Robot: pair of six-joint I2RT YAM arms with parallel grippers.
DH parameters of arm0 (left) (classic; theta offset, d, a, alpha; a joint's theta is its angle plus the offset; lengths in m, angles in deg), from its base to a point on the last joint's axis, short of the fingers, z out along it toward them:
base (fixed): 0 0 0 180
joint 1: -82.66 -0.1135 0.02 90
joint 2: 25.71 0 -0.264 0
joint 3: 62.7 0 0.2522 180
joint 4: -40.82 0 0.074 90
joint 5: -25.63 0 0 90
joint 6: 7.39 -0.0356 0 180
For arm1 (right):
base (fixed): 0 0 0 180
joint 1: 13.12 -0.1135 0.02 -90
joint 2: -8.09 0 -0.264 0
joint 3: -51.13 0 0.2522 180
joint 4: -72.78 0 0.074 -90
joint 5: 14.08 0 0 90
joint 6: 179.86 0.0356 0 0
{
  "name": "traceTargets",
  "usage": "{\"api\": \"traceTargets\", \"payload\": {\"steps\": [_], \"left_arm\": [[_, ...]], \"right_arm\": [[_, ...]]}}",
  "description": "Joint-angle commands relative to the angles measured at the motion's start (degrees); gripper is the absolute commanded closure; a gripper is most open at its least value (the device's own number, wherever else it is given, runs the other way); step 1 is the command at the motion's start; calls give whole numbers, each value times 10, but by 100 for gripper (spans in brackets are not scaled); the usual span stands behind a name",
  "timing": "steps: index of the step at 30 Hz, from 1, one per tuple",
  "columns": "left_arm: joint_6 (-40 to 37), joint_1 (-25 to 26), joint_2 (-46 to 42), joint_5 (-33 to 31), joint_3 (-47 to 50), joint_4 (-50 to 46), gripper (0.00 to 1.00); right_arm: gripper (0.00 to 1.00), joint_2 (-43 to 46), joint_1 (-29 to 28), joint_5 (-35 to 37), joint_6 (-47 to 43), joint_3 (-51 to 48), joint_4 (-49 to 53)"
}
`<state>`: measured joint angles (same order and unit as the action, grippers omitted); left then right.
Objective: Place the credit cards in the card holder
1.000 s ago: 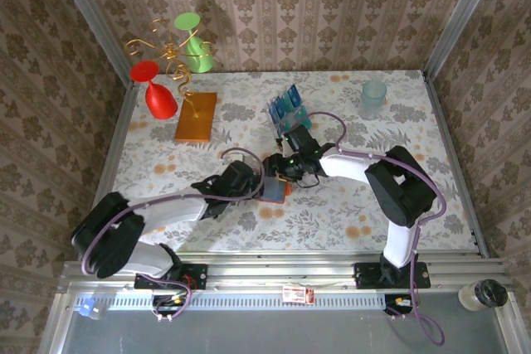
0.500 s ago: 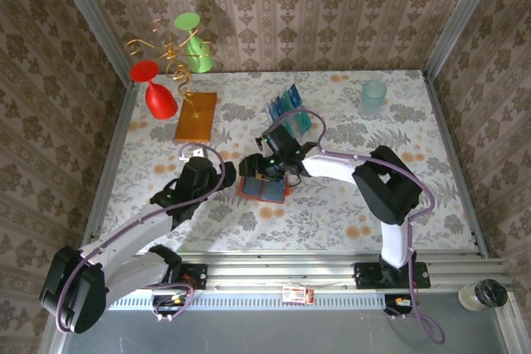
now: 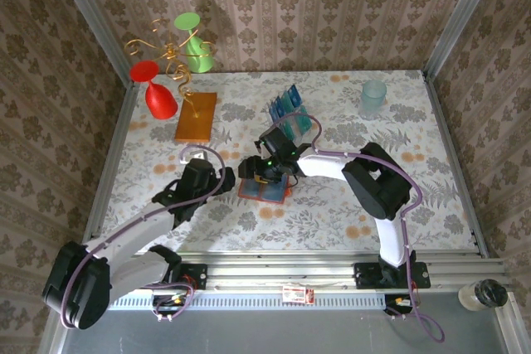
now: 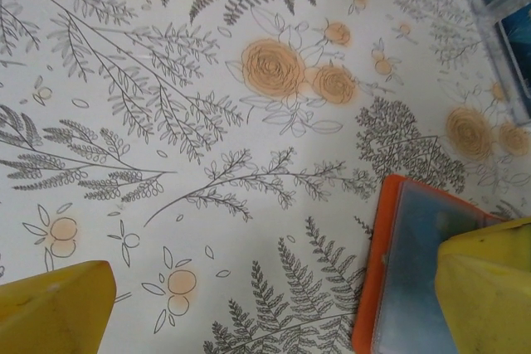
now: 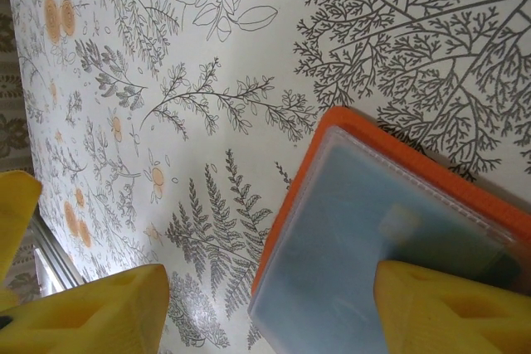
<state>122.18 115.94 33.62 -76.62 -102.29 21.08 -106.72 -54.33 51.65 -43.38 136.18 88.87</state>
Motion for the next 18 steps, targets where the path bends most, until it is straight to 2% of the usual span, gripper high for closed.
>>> {"api": "traceTargets", "payload": {"steps": [1,12,18], "left_arm": [[-9,-5,12,12,4,11,0],[-19,8,91,47,-37,42,0],[-44,25,129,42,-77,37,0]], "right_arm": [[33,33,6,-4,-7,-12,0],[34,93,29,5,-11,-66,-4],[35,152,36,60,-38,-102,43]]}}
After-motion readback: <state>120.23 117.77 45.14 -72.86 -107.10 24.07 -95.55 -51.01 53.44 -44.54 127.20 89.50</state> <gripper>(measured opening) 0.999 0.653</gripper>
